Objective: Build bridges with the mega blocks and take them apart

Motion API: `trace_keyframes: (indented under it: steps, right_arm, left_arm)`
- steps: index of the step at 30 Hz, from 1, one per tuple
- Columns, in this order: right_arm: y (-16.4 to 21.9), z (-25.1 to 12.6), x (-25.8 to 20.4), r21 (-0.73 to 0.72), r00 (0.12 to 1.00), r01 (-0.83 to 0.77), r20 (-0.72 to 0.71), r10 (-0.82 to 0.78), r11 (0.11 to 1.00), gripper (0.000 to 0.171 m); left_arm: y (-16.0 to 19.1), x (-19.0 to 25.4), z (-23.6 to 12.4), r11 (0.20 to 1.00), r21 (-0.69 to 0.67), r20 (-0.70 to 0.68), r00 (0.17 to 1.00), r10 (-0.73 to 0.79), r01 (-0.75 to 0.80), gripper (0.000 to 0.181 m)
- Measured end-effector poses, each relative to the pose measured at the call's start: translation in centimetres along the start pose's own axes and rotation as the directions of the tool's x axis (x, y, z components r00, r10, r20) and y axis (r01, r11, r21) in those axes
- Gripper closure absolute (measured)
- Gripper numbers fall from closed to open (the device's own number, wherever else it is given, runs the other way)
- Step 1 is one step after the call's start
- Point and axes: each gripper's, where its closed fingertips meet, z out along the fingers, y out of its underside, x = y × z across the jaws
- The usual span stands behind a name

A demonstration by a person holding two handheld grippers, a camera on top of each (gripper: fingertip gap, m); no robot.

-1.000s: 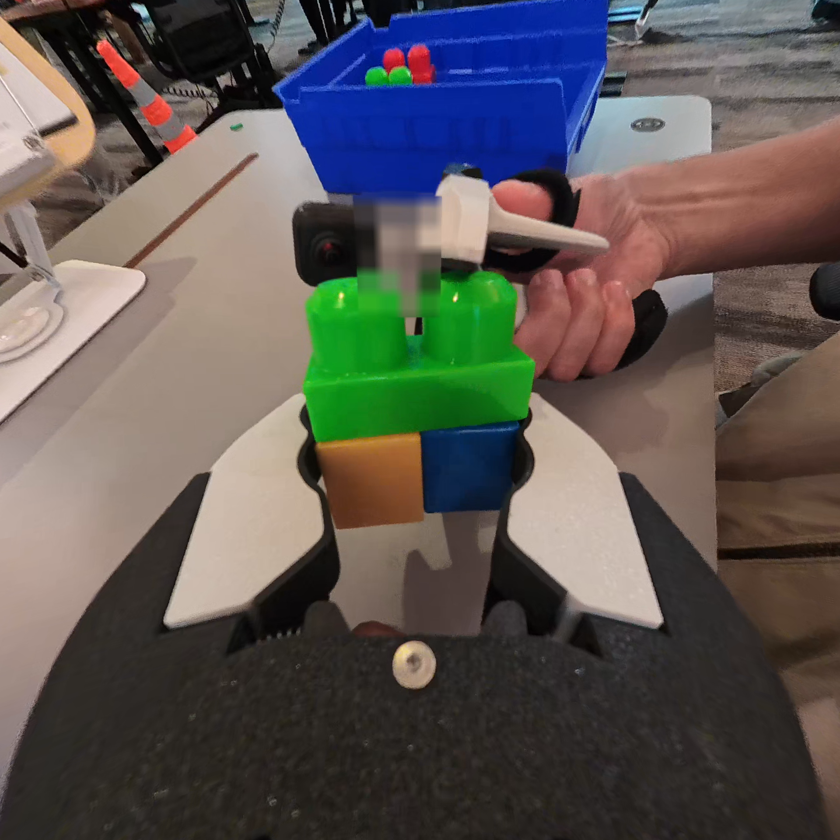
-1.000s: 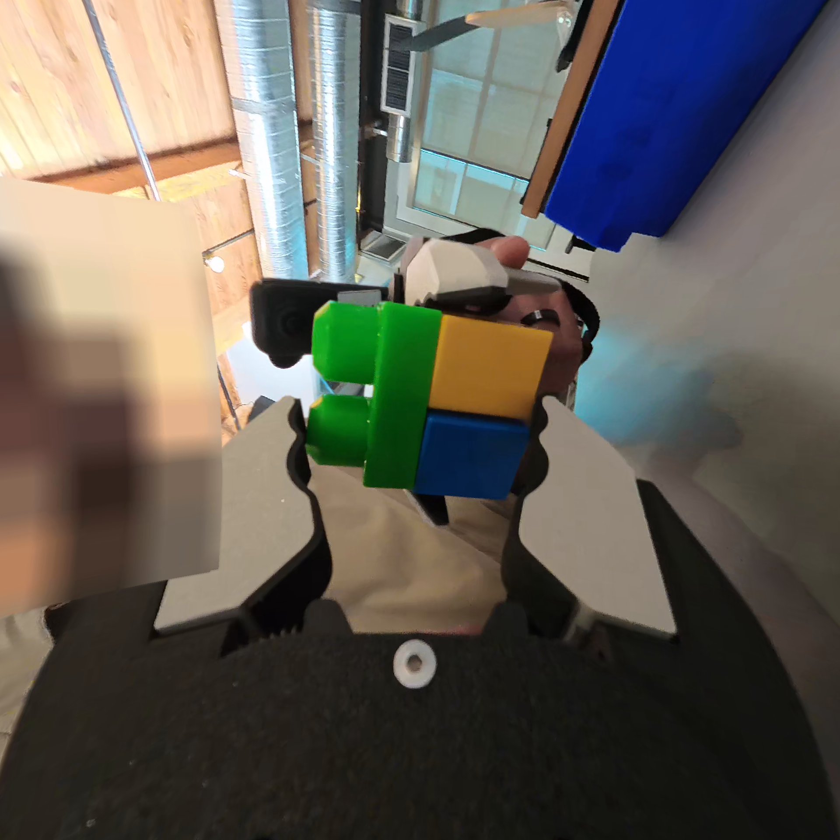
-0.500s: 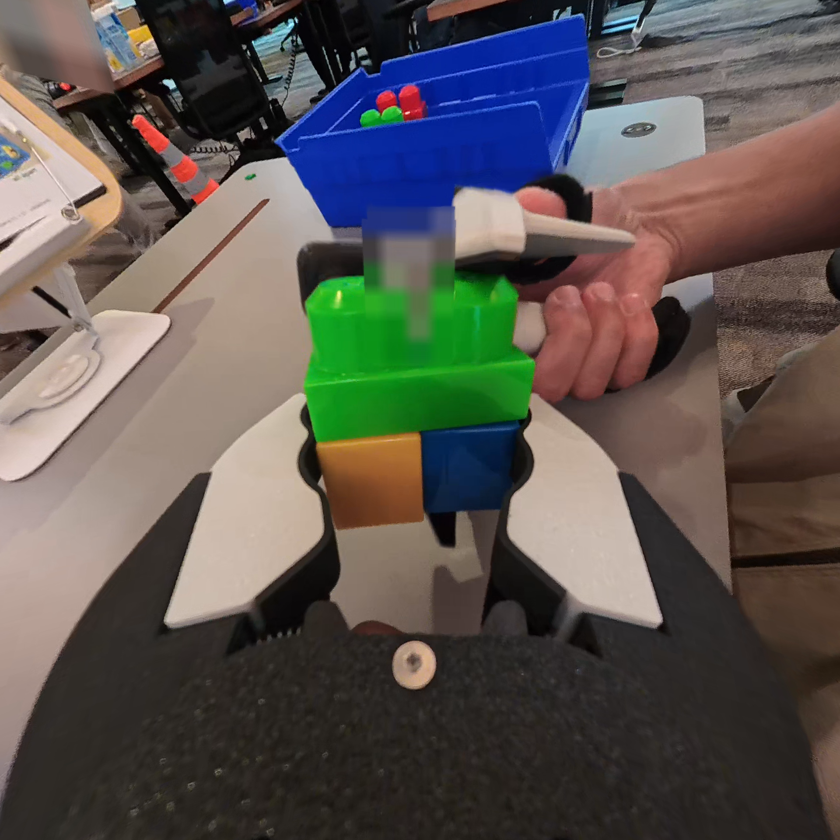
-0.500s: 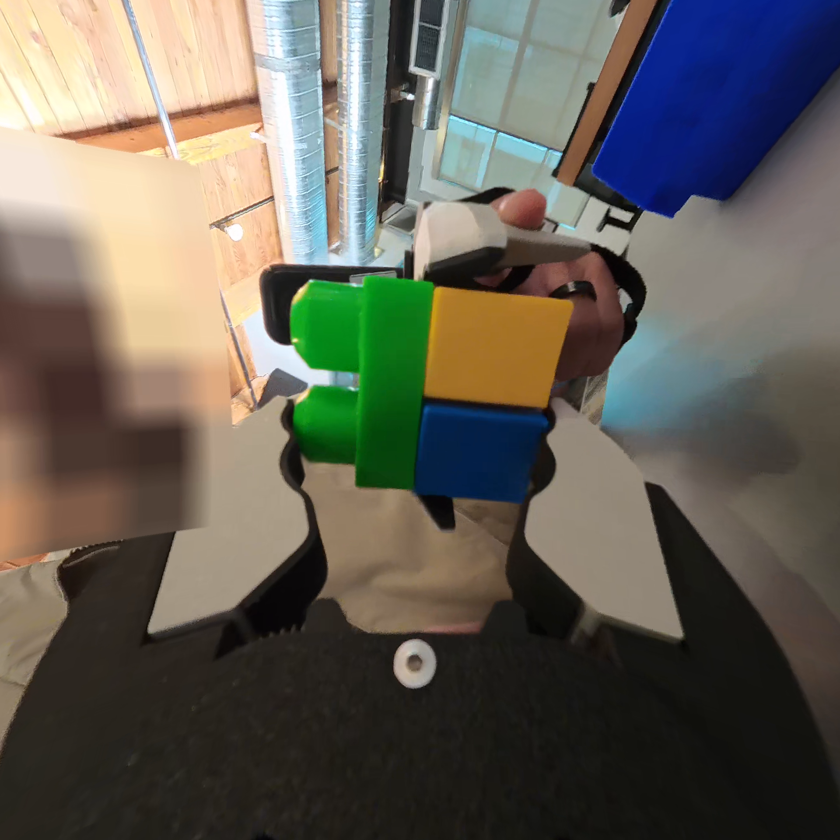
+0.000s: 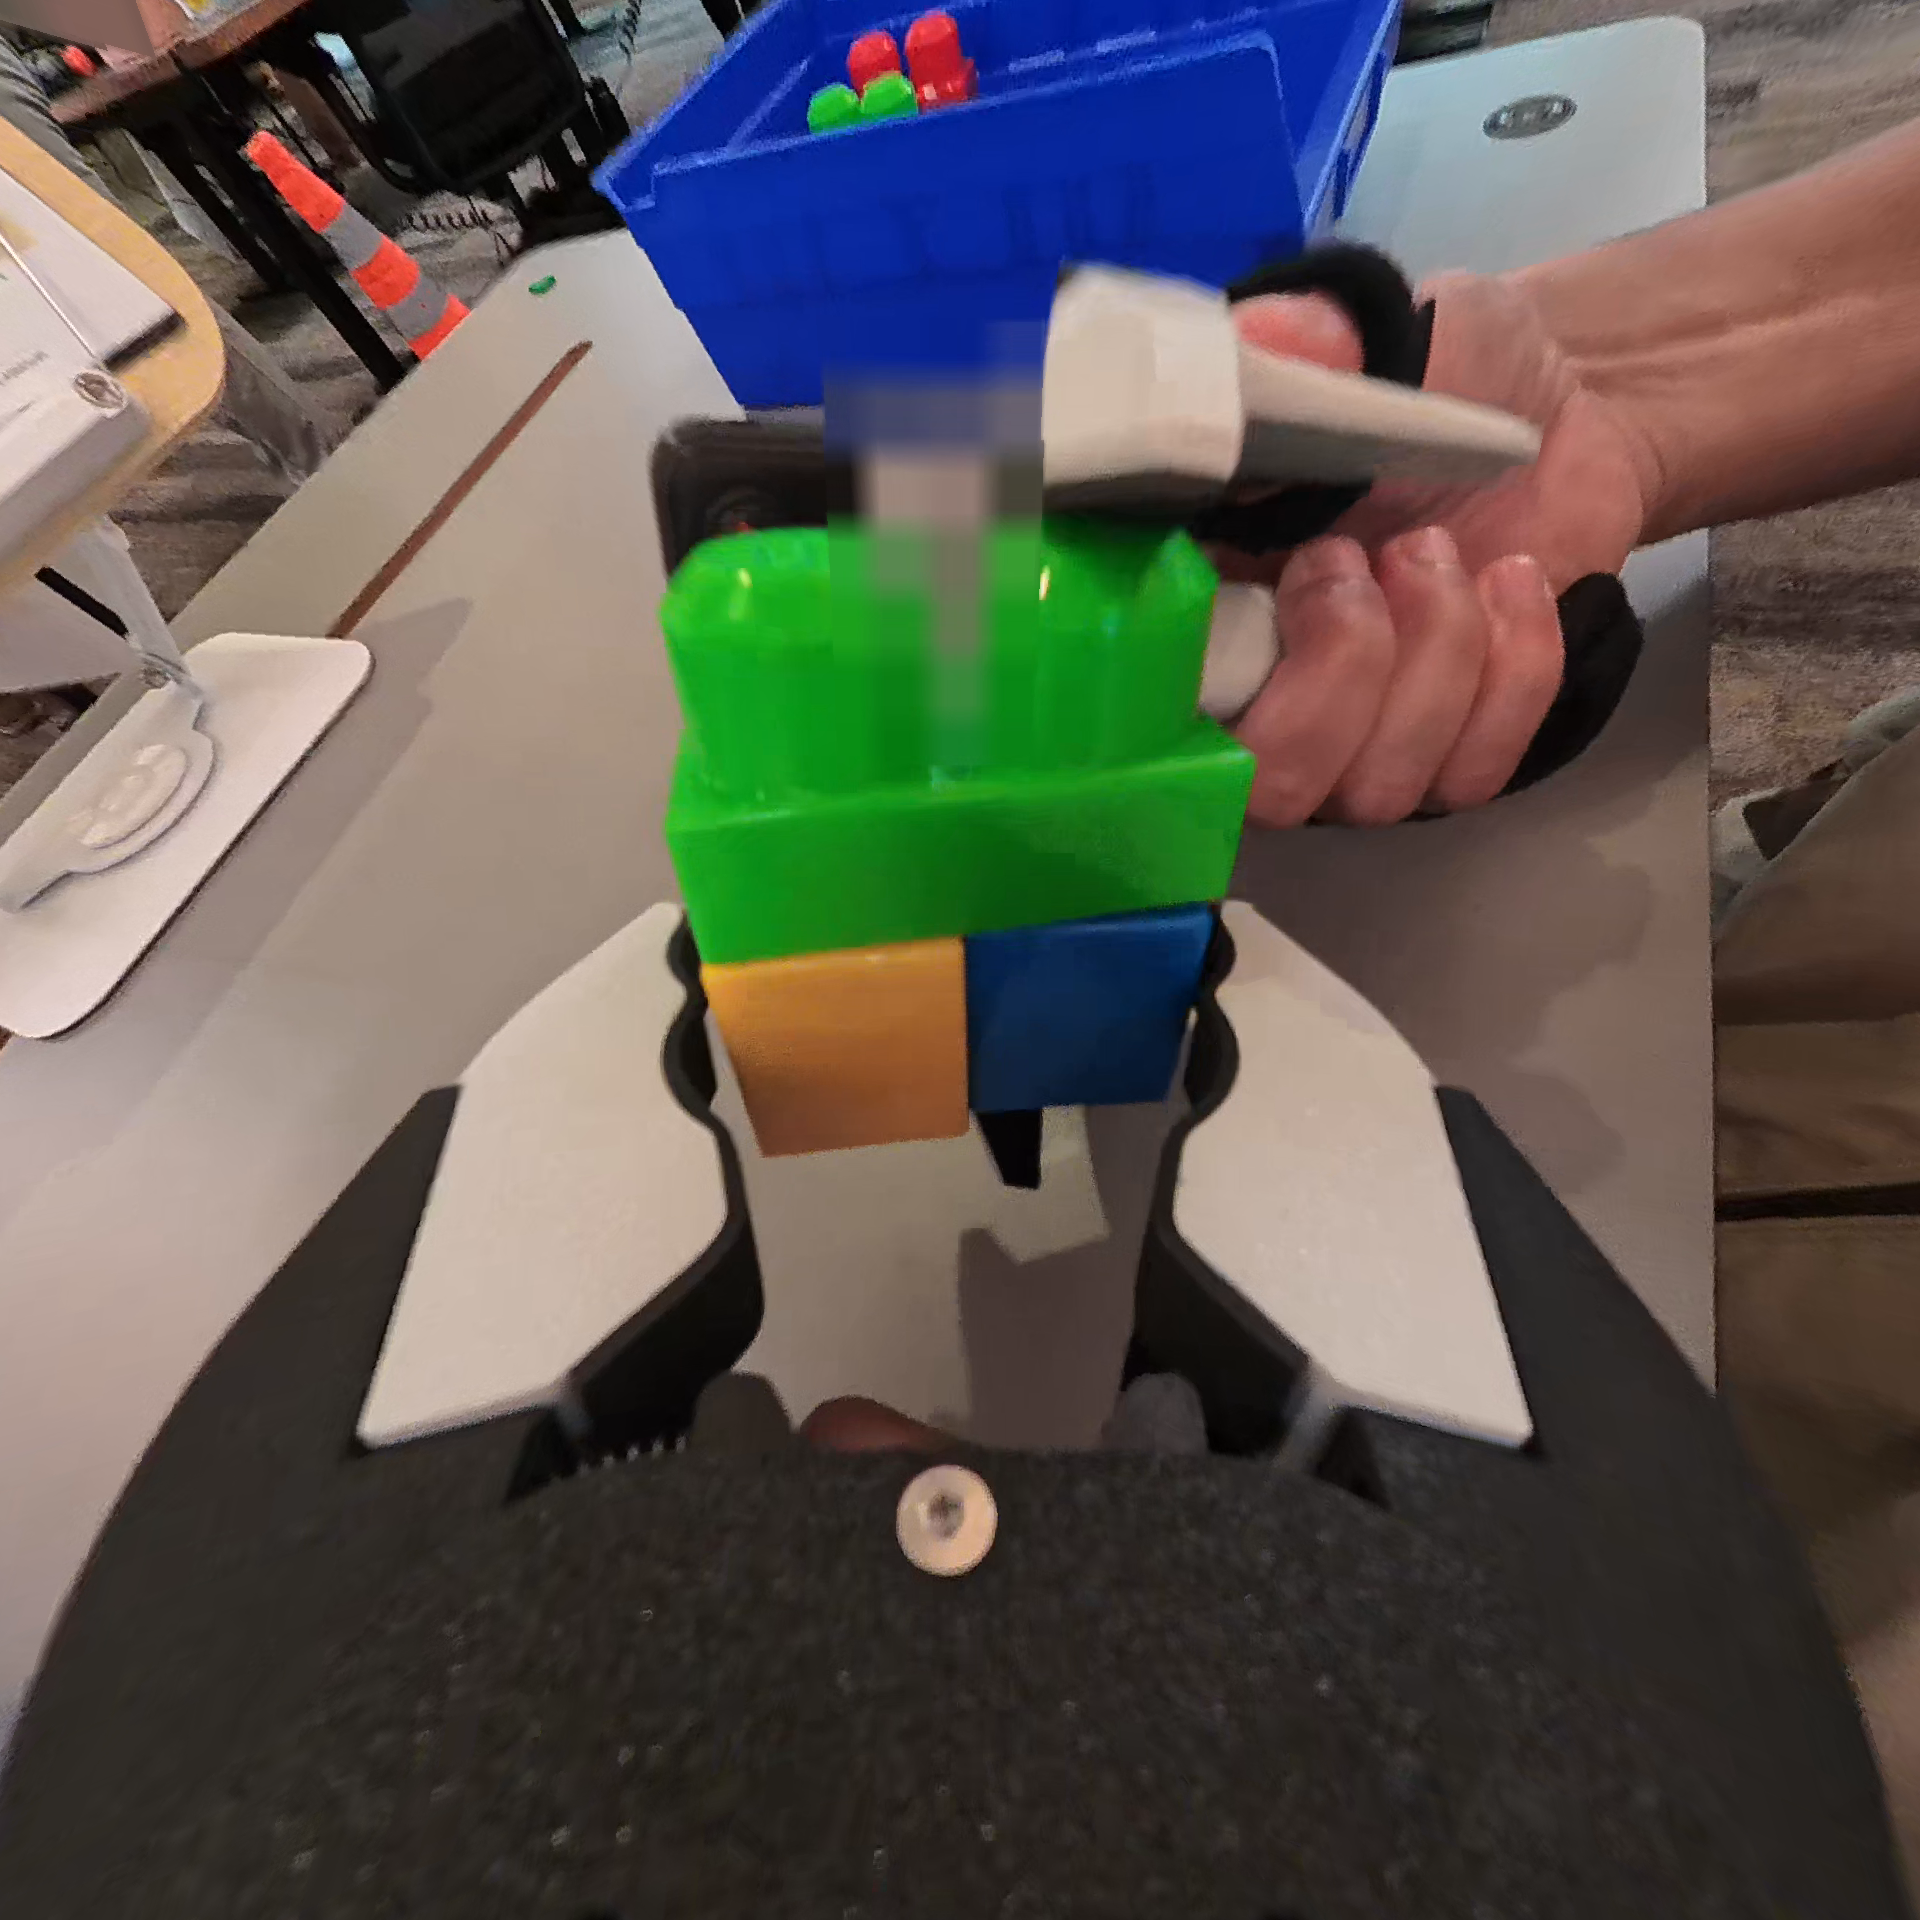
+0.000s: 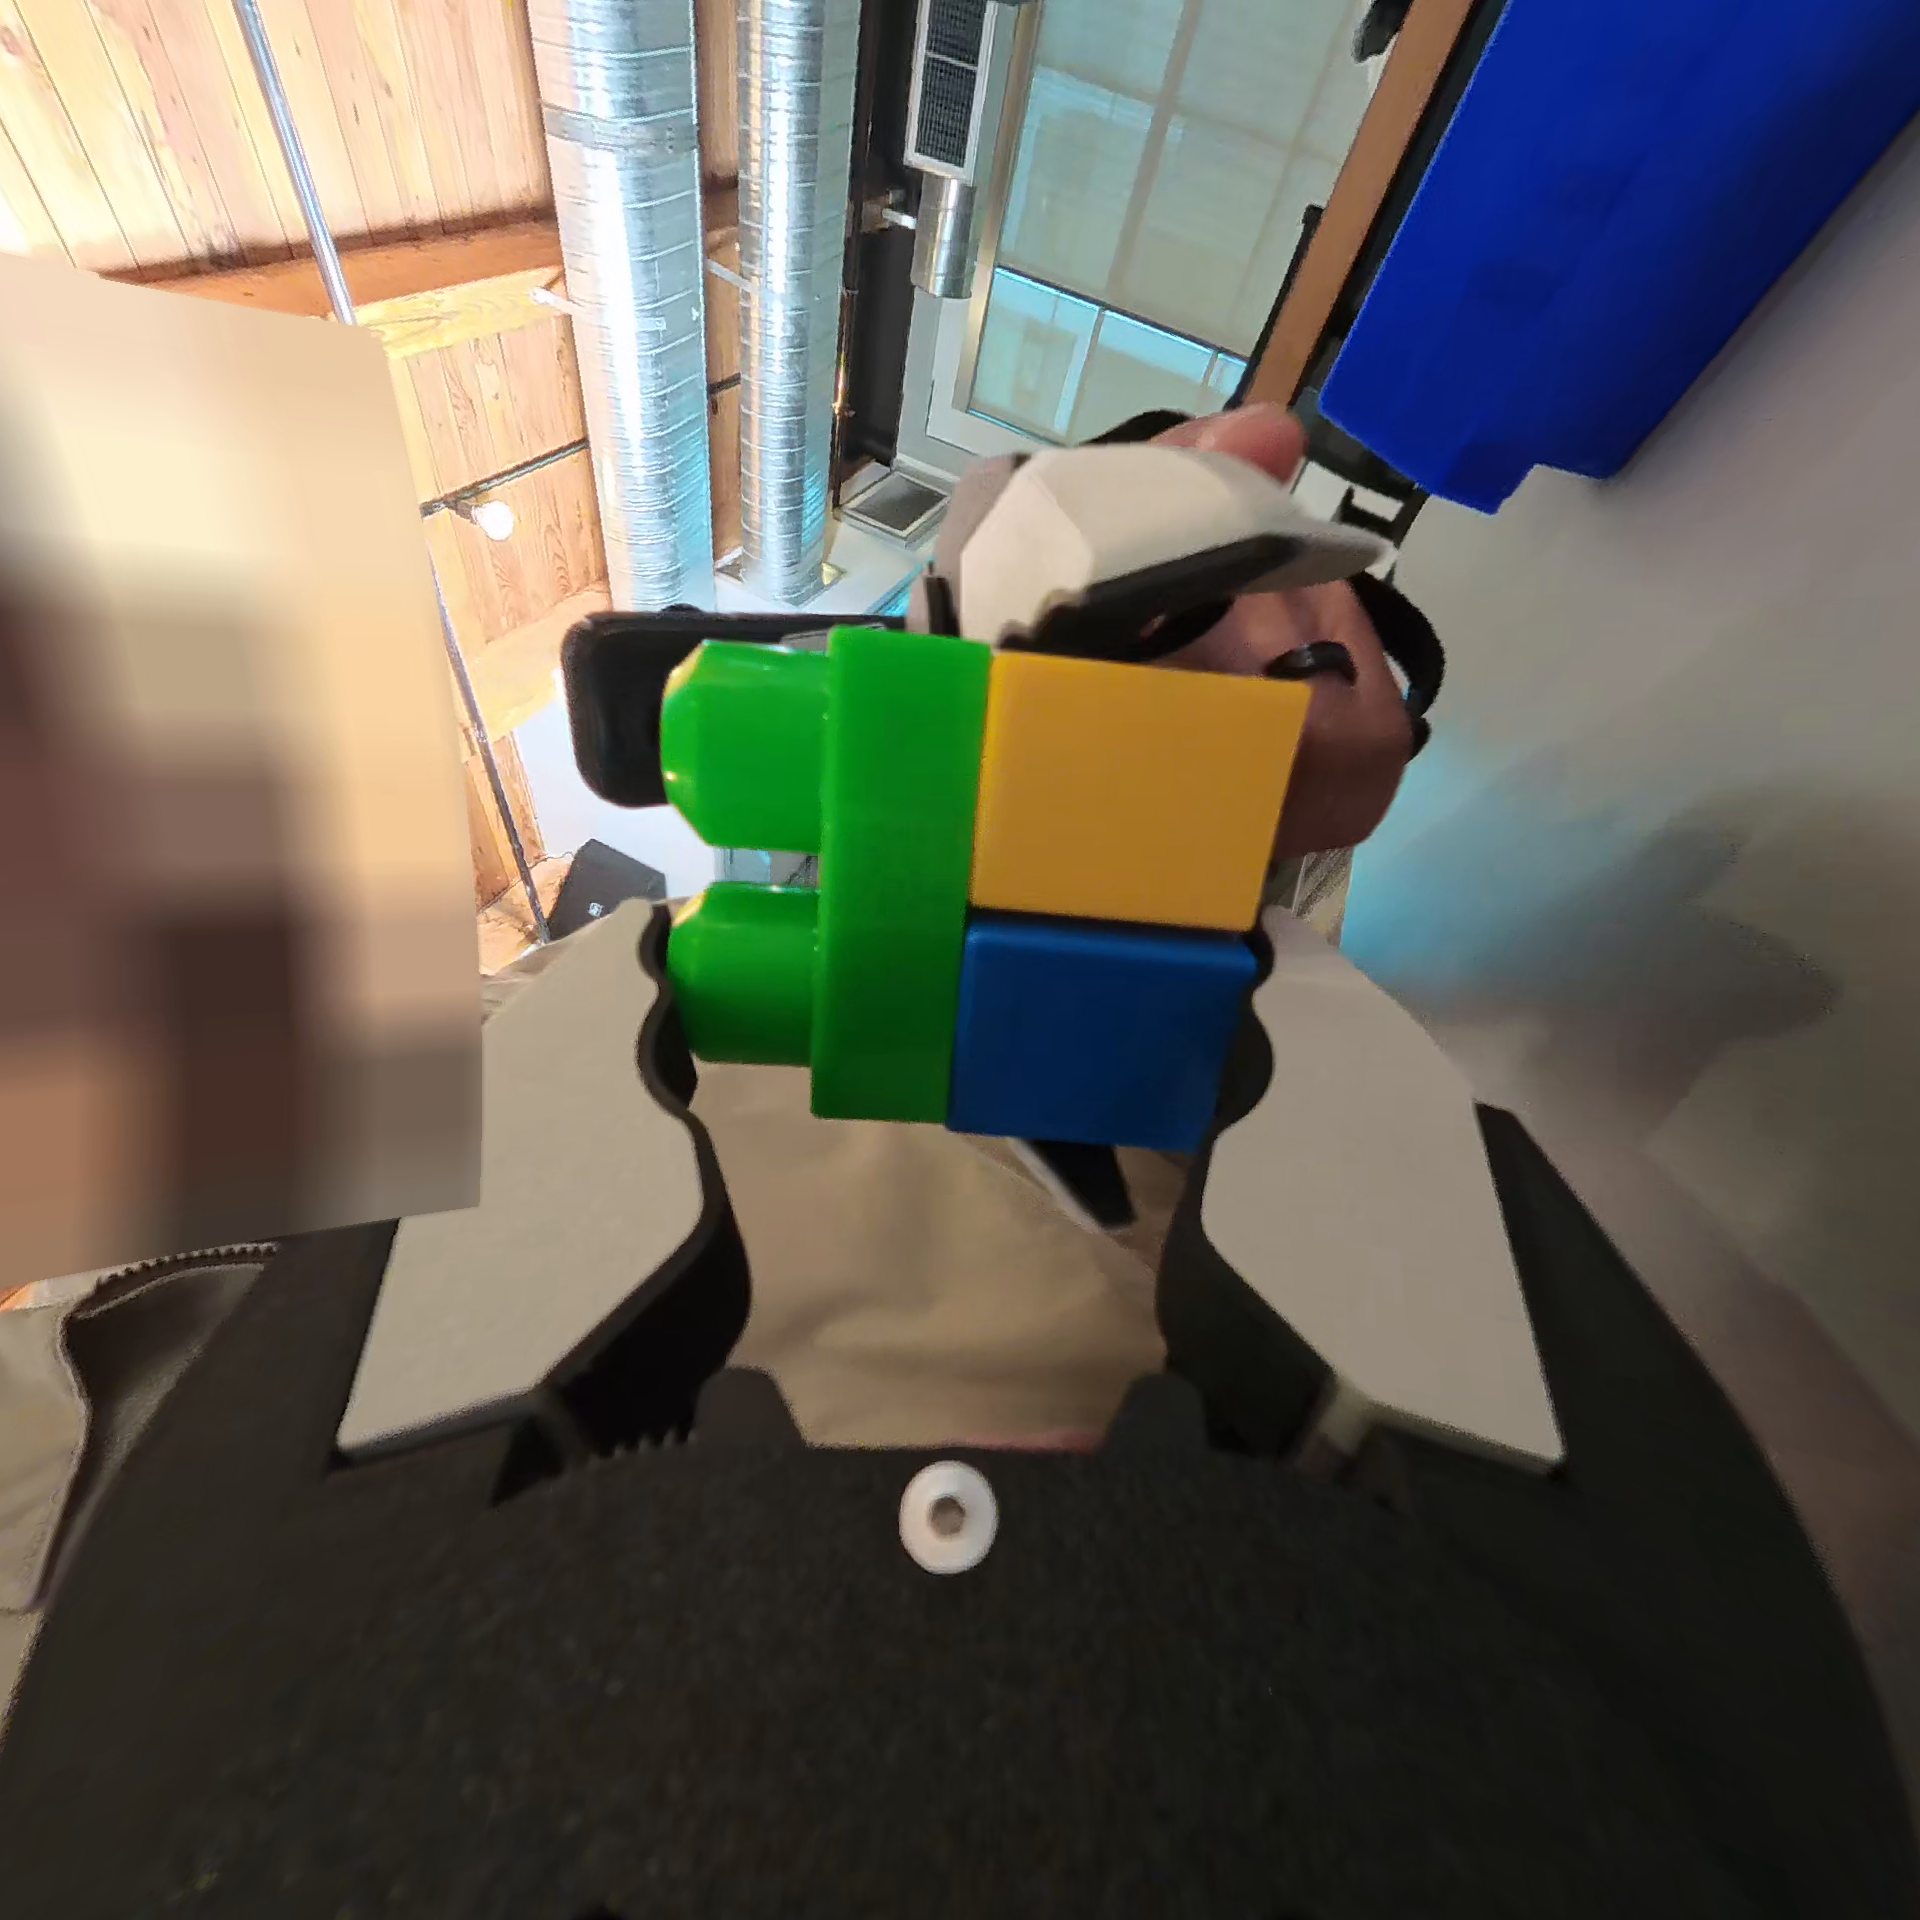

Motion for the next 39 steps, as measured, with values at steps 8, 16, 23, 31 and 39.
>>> trace_keyframes:
  steps: [8, 16, 23, 31, 39]
  right_arm:
    - [0.4, 0.5, 0.7, -0.033, 1.0, -0.013, -0.028, 0.013, 0.999, 0.071]
    - [0.1, 0.5, 0.5, -0.003, 1.0, -0.014, -0.024, 0.014, 1.0, 0.071]
    - [-0.6, -0.6, 0.5, -0.006, 0.972, 0.13, -0.195, -0.129, 0.992, 0.072]
    - [-4.4, -2.9, 1.4, -0.235, 0.486, 0.506, -0.718, -0.499, 0.83, 0.089]
    - [-3.7, -2.5, 3.7, -0.382, 0.351, 0.428, -0.765, -0.54, 0.819, 0.134]
  left_arm:
    - [-0.2, 0.3, 0.2, 1.0, 0.0, 0.004, 1.0, 0.026, -0.026, 0.091]
    - [-0.4, 0.3, 0.1, 1.0, 0.006, 0.012, 1.0, 0.028, -0.028, 0.092]
    - [0.1, -1.5, -0.7, 1.0, -0.022, 0.063, 0.998, 0.008, -0.007, 0.092]
    - [2.2, -3.6, -0.1, 0.985, -0.17, 0.134, 0.989, 0.057, -0.034, 0.091]
    - [2.0, -3.2, 0.8, 0.965, -0.234, 0.163, 0.973, 0.16, -0.119, 0.092]
